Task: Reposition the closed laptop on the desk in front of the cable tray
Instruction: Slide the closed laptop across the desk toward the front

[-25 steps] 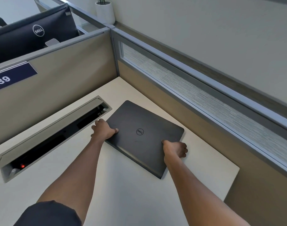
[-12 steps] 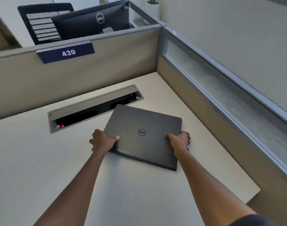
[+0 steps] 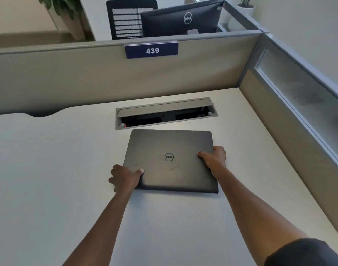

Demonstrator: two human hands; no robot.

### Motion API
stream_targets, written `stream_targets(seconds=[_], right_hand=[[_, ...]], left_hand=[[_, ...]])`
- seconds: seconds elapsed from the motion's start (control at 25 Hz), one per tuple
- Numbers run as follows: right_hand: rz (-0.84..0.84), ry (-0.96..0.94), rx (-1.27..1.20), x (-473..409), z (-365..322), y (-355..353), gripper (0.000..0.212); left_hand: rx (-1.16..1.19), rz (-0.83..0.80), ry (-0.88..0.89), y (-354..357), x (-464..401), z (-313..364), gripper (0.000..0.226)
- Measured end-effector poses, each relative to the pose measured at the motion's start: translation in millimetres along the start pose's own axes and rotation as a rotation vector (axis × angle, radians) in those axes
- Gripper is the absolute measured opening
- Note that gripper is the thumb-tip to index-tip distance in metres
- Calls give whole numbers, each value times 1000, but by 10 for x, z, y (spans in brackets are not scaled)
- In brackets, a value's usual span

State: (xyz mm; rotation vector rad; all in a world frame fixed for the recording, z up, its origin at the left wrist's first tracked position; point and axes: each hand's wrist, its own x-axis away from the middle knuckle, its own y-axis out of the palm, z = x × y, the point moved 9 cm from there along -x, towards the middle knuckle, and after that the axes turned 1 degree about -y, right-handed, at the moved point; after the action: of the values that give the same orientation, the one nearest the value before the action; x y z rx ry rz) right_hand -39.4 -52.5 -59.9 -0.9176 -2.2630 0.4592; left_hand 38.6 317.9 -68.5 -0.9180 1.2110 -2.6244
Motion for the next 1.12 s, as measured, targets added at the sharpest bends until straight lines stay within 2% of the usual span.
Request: stream_targets(seconds=[0.08, 0.32, 0.72, 1.12], right_hand=[[-40, -30, 34, -1, -92, 167, 48], [-127, -116, 117, -56, -304, 502, 51], [-144, -156, 290, -272, -278, 676, 54], [-111, -279, 463, -211, -311, 677, 63]], left_hand=[[16, 22, -39, -83, 15, -161, 83], [35, 58, -85, -228, 41, -436, 80], [16, 99, -119, -251, 26, -414, 74], [-100, 103, 0, -231, 22, -374, 67]])
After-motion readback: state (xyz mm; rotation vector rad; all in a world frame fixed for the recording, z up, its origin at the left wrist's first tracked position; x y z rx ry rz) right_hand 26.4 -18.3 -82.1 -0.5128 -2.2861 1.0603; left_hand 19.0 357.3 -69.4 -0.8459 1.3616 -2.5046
